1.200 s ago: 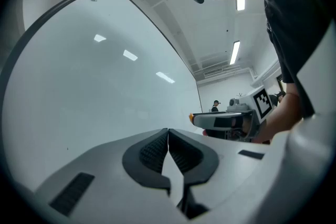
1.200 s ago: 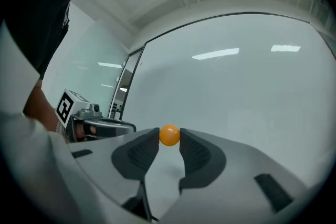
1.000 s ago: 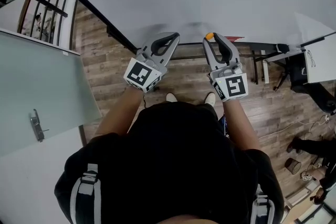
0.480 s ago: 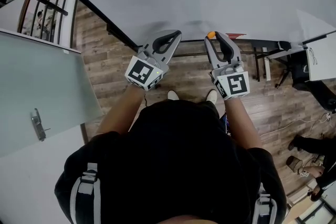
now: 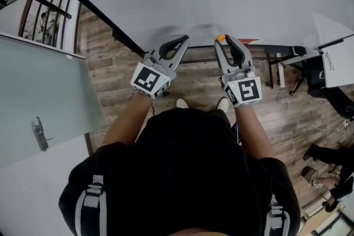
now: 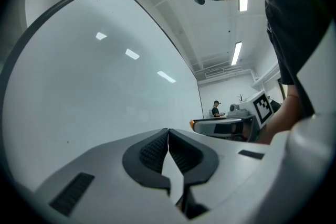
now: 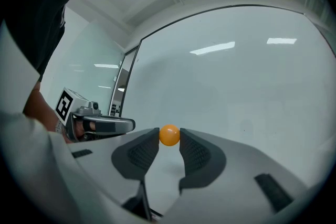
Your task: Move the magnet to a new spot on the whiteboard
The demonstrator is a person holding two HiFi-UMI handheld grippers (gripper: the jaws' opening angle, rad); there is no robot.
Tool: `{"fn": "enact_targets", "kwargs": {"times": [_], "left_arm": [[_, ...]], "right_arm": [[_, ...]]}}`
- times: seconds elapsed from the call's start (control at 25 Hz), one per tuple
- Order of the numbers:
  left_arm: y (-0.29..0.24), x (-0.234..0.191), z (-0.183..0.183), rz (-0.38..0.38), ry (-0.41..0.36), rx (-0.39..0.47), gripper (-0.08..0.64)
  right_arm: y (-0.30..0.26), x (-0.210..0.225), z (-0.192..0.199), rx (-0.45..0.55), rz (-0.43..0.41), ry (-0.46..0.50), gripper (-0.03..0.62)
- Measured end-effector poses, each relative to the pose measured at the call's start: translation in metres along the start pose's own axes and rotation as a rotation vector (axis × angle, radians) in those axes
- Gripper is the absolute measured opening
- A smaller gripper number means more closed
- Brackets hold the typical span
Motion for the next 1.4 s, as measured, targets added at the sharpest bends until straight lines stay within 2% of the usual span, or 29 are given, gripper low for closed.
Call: {"fn": "enact_targets", "kwargs": {"times": [0.8,1.16,1.4], "left_arm": [[0.014,-0.011,0.015,-0.042,0.024,-0.024,0.006],[0.014,-0.011,0.046,-0.028,0.035,-0.019,0.006],[0.008,-0.005,0.079,-0.022,0.048,-0.037,0.006]], "right_arm": [[-0.01,-0.012,0.013,-0.016,0.002,-0.023,0.12],[-0.027,-0.009,0.051,-0.05,0.055,-0.025,0.12],[-0.041,-0.008,0.081,-0.074,0.069,-0.034,0.12]]}}
Point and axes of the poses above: the fingertips, and each gripper's own axes: y backward along the fingers, x to its right, z out of its underside, the point moved 4 cm from there along y, backward along the fingers, and after that the axes turned 11 degrees about -y, right-handed, at the moved point
